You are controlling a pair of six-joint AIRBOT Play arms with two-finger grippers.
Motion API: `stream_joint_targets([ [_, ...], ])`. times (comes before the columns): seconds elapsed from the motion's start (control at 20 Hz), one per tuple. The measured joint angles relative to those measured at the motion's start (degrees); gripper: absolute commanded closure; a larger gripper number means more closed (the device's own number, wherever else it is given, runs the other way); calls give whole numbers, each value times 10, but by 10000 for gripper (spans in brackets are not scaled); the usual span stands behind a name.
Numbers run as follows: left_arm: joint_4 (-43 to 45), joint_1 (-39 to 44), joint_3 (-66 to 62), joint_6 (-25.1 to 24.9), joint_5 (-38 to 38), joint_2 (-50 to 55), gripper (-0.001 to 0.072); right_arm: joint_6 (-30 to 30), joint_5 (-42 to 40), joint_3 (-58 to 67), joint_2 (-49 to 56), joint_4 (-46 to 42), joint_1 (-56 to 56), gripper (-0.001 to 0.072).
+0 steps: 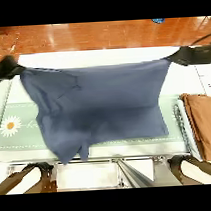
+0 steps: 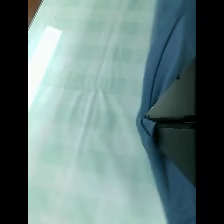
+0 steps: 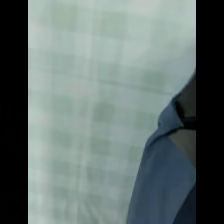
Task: Fold the shirts.
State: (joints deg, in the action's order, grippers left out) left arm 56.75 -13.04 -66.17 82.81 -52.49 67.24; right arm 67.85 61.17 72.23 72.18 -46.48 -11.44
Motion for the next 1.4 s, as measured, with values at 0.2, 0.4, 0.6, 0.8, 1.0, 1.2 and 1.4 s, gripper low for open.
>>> stream_joint_targets([
  [0.2, -19, 42, -63, 10, 79, 154, 693, -14, -67, 82, 164, 40, 1, 695],
  [0.4, -26, 55, -121, 31, 67, 241, 692, 3, -60, 168, 279, 49, -2, 694],
  [0.6, -26, 44, -138, -5, -31, 265, 692, 5, 1, 200, 316, 50, -22, 694],
  [0.8, -8, 24, -108, -51, -146, 272, 692, -2, 114, 205, 325, -18, -36, 694],
  [1.0, -2, 11, -65, -66, -208, 274, 693, 32, 163, 179, 328, -120, -37, 694],
  [1.2, 10, 9, -47, -70, -228, 274, 640, 45, 181, 156, 329, -164, -26, 573],
  [1.4, 14, 13, -43, -66, -245, 274, 204, 76, 186, 149, 326, -180, -19, 302],
])
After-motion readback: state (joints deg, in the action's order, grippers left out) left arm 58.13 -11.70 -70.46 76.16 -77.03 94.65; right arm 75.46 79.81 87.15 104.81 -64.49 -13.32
